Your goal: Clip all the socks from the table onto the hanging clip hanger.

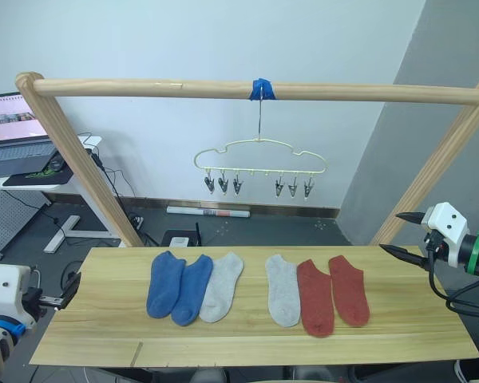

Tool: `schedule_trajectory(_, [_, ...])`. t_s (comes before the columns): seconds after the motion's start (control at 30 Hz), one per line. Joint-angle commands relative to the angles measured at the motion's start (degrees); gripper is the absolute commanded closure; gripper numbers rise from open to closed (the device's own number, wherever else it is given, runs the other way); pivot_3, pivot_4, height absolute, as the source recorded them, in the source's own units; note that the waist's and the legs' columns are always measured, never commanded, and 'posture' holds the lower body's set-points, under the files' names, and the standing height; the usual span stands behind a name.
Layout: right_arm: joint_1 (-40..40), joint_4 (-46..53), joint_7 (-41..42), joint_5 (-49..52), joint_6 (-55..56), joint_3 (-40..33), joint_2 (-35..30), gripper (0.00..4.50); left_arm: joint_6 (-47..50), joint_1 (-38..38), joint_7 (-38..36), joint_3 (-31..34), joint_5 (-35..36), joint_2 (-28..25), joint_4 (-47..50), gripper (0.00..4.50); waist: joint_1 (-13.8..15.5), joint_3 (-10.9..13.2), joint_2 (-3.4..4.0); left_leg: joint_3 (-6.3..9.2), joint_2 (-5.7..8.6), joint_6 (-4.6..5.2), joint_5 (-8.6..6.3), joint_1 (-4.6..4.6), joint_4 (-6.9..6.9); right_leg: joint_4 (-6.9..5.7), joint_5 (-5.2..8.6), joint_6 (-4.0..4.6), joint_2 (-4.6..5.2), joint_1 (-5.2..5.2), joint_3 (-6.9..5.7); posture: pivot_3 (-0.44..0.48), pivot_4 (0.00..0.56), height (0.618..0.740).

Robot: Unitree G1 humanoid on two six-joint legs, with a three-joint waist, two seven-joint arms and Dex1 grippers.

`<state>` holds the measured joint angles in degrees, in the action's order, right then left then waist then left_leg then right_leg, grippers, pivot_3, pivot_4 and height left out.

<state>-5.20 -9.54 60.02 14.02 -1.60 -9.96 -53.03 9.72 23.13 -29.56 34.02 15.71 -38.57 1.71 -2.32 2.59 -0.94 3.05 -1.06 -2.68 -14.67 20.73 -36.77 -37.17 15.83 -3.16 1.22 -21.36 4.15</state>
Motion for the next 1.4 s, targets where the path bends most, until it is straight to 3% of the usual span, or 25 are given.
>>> schedule_trajectory(0.03, [-0.77,0.01,0.29,-0.35,1.56,-0.73,-0.28,0.05,-1.81,-0.88,-0.47,1.75,-0.05,-0.67,-0.04,0.0,0.0,0.0,0.0,0.0,0.0,0.0,0.0,0.0,0.0,0.0,0.0,0.0,0.0,0.0,0.0,0.003,0.0,0.74])
schedule_trajectory(0.2, [-0.75,-0.97,0.02,-0.65,2.63,-0.54,0.17,0.05,-0.51,-1.53,0.13,1.72,-0.35,-0.48,-0.39,0.0,0.01,-0.01,-0.01,0.0,0.0,0.0,0.0,0.0,0.0,0.0,0.0,0.0,0.0,0.01,0.0,0.005,0.0,0.74])
schedule_trajectory(0.47, [-1.55,-3.4,-0.63,-1.58,3.38,-0.6,0.97,0.05,-5.38,-2.03,-5.25,2.39,1.2,-1.28,-1.11,0.0,0.07,-0.02,-0.02,-0.02,0.0,0.0,0.0,0.0,0.0,0.0,0.0,0.0,-0.02,0.02,0.01,0.005,0.0,0.74])
schedule_trajectory(0.63, [-1.57,-3.92,-1.95,-2.5,6.71,-0.97,1.91,0.05,-7.63,-2.65,-9.3,3.76,5.69,0.15,-1.75,0.0,0.06,-0.02,-0.02,-0.03,-0.01,0.0,0.0,0.0,0.0,-0.02,0.0,0.0,-0.02,0.04,0.01,-0.003,0.0,0.74])
schedule_trajectory(0.83, [-0.52,-3.01,-2.3,-2.53,7.6,-0.99,2.1,0.05,-8.06,-5.41,-5.37,1.14,3.2,1.79,-0.69,0.0,0.12,-0.03,-0.02,-0.02,-0.01,0.0,0.0,-0.01,-0.02,-0.03,-0.01,0.0,-0.03,0.07,0.02,-0.018,0.0,0.74])
schedule_trajectory(1.1, [1.36,11.87,-3.76,3.23,-3.59,-1.72,3.42,0.05,-3.44,-13.42,1.81,-9.26,1.88,9.38,9.68,0.0,0.09,0.51,-0.01,0.0,-0.01,0.01,0.01,0.05,-0.07,-0.09,-0.02,-0.02,-0.07,0.24,0.06,-0.078,0.056,0.74])
schedule_trajectory(1.27, [2.08,22.26,-5.75,7.29,-11.56,-2.19,4.59,0.05,-3.58,-18.61,7.41,-13.28,-1.47,13.32,11.21,0.0,-0.57,1.86,-0.14,0.01,-0.04,0.01,0.01,0.04,-0.16,-0.26,-0.03,-0.02,-0.15,0.23,0.13,-0.099,0.084,0.74])
schedule_trajectory(1.4, [1.33,30.21,-10.91,9.98,-15.56,-3.19,7.62,0.05,0.95,-23.01,8.93,-16.25,0.71,15.47,14.56,0.0,-1.25,3.85,-0.33,0.0,-0.08,0.0,0.0,0.1,-0.14,-0.27,-0.02,-0.01,-0.18,0.16,0.18,-0.132,0.16,0.74])
